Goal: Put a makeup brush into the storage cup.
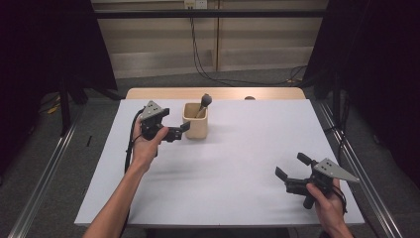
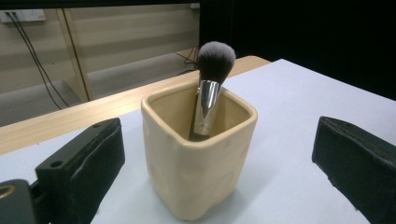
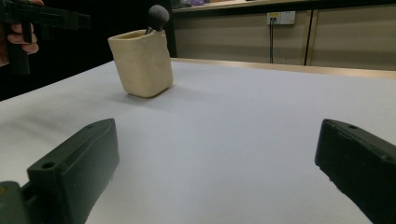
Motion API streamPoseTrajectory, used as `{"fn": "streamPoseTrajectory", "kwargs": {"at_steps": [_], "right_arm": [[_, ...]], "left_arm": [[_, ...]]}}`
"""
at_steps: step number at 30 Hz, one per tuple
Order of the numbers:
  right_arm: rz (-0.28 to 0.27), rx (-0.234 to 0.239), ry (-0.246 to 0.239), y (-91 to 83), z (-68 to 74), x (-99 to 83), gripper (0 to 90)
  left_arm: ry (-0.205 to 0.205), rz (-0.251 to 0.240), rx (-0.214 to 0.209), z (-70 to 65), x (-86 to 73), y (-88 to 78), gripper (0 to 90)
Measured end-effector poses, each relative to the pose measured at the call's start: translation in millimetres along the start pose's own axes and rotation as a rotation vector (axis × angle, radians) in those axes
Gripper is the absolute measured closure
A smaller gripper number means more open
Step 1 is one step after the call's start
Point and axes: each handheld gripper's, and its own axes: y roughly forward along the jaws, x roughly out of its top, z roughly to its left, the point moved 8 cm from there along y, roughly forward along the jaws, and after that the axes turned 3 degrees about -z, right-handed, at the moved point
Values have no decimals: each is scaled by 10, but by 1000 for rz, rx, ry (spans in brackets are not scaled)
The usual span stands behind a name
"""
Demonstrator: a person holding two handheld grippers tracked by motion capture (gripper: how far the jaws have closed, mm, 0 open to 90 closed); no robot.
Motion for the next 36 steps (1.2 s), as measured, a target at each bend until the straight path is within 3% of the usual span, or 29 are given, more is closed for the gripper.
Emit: {"fn": "streamPoseTrajectory", "kwargs": {"at_steps": [11,20,27,36], "right_arm": [[-1,-3,3,-6,-2,1,0],[3,0,-9,0,4,-2,0],[8,-1,-16,-1,2,-5,0],[5,1,-21,-9,0,0,0]], "left_arm": [[4,-15,13,6,-25,-258,26],[-2,-46,50,55,-108,-517,26],[8,-72,54,4,-176,-638,27],[9,-53,46,-61,-322,-814,30]]}}
